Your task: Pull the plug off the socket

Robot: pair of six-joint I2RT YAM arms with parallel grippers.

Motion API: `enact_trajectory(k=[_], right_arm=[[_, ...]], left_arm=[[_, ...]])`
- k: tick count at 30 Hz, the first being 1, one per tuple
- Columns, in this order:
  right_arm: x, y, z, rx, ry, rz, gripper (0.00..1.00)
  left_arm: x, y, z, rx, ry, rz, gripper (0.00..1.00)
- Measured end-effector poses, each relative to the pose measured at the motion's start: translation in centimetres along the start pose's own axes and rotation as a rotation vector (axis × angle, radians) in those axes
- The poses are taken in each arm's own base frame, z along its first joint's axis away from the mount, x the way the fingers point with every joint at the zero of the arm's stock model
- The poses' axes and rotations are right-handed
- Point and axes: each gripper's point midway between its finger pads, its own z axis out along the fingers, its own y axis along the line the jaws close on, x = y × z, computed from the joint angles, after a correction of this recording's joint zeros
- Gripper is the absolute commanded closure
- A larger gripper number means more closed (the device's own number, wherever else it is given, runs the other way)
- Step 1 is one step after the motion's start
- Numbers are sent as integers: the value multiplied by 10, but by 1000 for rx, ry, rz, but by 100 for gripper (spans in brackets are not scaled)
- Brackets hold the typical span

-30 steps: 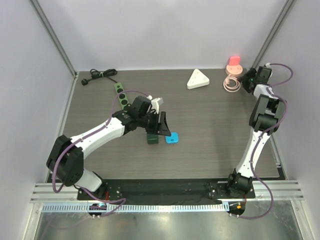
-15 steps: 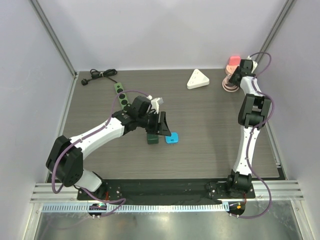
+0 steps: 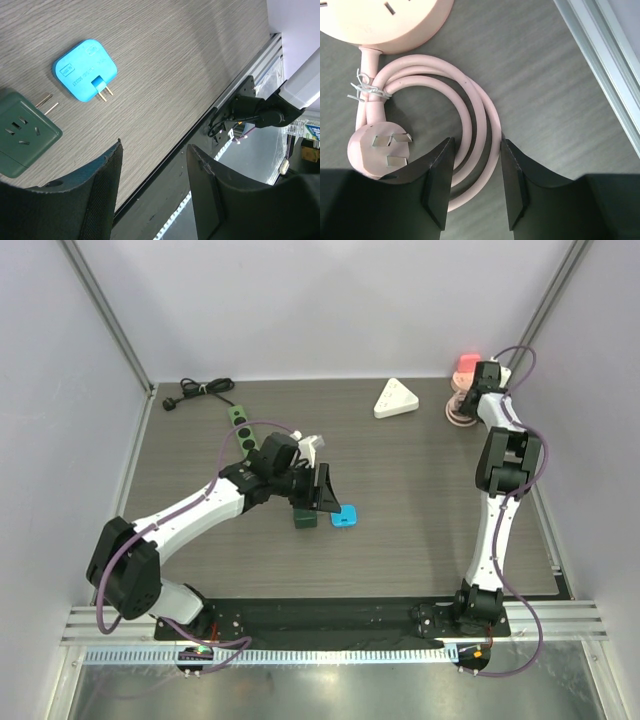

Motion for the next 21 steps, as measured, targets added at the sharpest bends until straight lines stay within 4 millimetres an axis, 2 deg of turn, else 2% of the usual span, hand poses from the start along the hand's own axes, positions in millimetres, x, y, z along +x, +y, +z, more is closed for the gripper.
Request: enact_trajectory(k=[2,6,10,15,21], right_arm=[[6,-2,-6,-1,17,1,58],[24,-9,-22,-1,48,16,59],[50,-15,-45,-14,74,32,59],[85,-10,-78,-60,102,36,59],[112,-4,-106,-138,117,47,56]], left_arm=[[0,-1,-1,1,-2,0,45],[0,-1,-1,2,-3,-7,44],[-3,-4,-1,5,-4,-11,44],[-33,-22,2,40,-41,13,45],[-68,-42,15,94,-85,17,50]])
